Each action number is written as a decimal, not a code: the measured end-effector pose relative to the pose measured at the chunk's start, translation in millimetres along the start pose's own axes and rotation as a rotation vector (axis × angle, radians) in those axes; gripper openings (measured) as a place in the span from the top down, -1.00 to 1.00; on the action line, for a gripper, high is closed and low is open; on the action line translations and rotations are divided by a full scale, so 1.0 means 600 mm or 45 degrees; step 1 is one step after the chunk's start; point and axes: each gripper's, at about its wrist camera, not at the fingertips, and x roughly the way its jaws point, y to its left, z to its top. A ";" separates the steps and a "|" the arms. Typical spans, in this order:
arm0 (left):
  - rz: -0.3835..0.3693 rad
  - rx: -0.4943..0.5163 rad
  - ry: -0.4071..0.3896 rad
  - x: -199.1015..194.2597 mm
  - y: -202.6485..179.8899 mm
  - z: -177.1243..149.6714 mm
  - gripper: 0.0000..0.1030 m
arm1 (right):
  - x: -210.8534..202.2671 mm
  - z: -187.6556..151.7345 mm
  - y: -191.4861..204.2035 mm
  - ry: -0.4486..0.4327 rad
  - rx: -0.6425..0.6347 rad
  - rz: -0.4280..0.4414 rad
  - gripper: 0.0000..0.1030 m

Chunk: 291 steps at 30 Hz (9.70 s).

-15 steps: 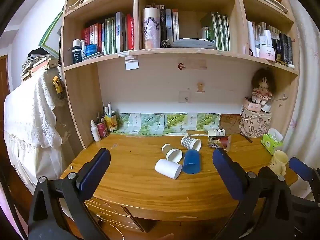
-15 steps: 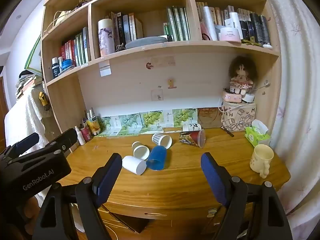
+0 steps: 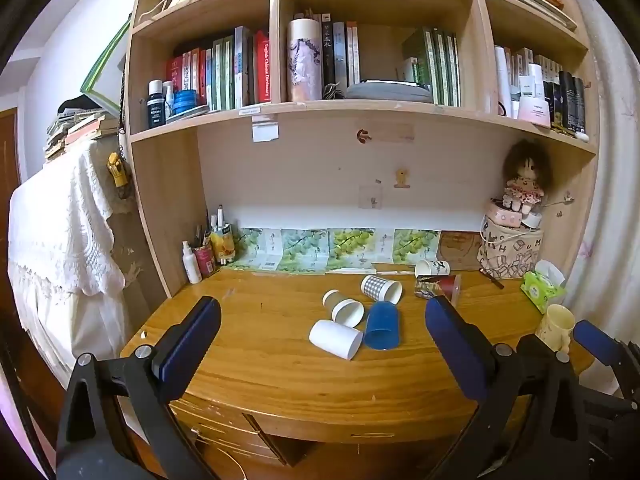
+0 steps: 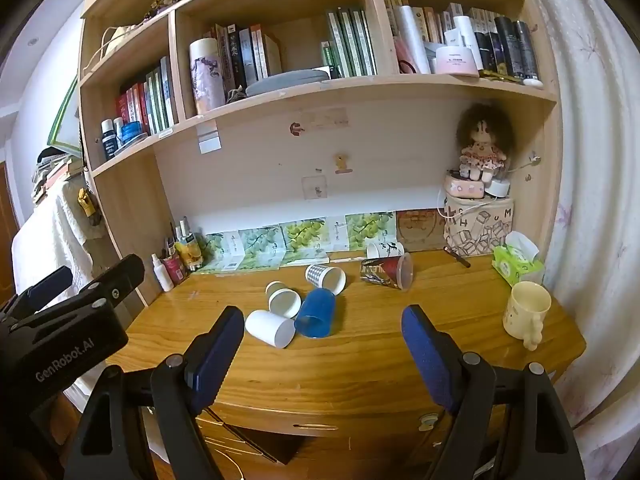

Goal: Flip cup upright

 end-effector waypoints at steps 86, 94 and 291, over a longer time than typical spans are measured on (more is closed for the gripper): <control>-0.458 0.690 0.684 0.546 0.020 0.058 -0.98 | 0.443 0.060 0.062 0.229 -0.396 0.319 -0.59; -0.580 1.019 0.708 0.602 -0.008 0.041 -0.98 | 0.474 0.041 0.073 0.282 -0.452 0.313 -0.59; -0.634 -0.141 1.411 0.482 -0.152 -0.247 -0.33 | 0.545 -0.120 -0.167 1.098 0.507 0.663 -0.59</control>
